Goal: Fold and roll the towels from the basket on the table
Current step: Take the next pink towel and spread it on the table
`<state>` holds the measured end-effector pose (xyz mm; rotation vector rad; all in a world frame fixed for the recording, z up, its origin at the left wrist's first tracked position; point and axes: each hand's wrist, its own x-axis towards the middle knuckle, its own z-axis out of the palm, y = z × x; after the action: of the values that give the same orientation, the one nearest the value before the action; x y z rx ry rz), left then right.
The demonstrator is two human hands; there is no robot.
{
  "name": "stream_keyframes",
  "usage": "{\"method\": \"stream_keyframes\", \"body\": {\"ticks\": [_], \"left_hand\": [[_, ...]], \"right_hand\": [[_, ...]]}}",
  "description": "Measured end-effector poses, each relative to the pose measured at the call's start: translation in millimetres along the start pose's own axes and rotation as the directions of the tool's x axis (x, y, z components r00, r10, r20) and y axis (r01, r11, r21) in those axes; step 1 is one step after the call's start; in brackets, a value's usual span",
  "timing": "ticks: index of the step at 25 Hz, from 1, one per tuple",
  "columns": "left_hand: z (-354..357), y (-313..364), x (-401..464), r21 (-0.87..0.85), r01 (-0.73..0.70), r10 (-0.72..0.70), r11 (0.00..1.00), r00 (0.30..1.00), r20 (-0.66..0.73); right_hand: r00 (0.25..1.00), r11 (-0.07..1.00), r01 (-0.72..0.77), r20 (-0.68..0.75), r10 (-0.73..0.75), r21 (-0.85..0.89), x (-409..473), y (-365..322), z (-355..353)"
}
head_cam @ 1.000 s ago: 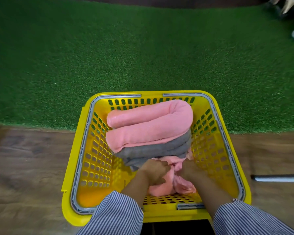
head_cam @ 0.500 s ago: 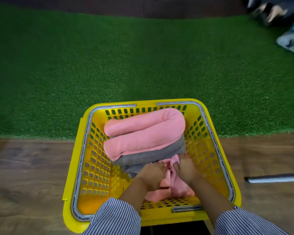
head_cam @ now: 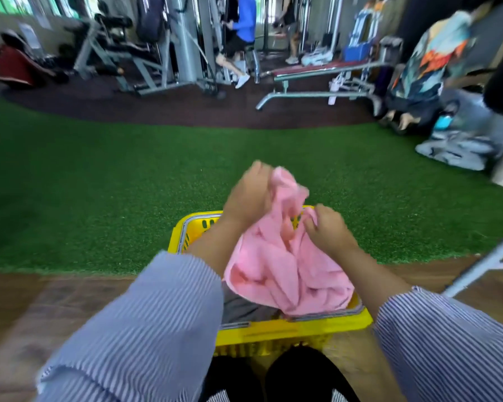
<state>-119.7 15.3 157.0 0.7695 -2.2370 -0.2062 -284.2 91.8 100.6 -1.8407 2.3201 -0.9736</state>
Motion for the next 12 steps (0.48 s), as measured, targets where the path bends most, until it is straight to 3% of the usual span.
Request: {"method": "stream_keyframes", "body": {"ticks": [2, 4, 7, 9, 10, 12], "left_hand": [[-41, 12, 26, 0.044, -0.042, 0.047, 0.998, 0.989, -0.140], [-70, 22, 40, 0.051, 0.003, 0.008, 0.999, 0.978, -0.208], [-92, 27, 42, -0.082, 0.047, -0.067, 0.996, 0.961, -0.268], [-92, 19, 31, -0.304, 0.112, -0.177, 0.946, 0.965, -0.194], [-89, 16, 24, -0.442, 0.177, -0.244, 0.880, 0.965, -0.100], [-81, 13, 5, -0.622, 0.371, -0.367, 0.689, 0.920, 0.142]], "right_hand": [[0.982, 0.998, 0.051, -0.183, -0.042, 0.044, 7, -26, -30], [0.930, 0.993, 0.058, -0.368, -0.015, 0.107, 20, -51, -62], [0.850, 0.954, 0.083, -0.519, 0.083, 0.289, 29, -88, -102], [0.932, 0.978, 0.081, -0.361, -0.006, 0.193, 24, -93, -102], [0.986, 0.990, 0.052, -0.161, -0.030, 0.134, 18, -90, -95], [0.971, 1.000, 0.002, 0.238, -0.008, 0.027, 7, -77, -72]]}}
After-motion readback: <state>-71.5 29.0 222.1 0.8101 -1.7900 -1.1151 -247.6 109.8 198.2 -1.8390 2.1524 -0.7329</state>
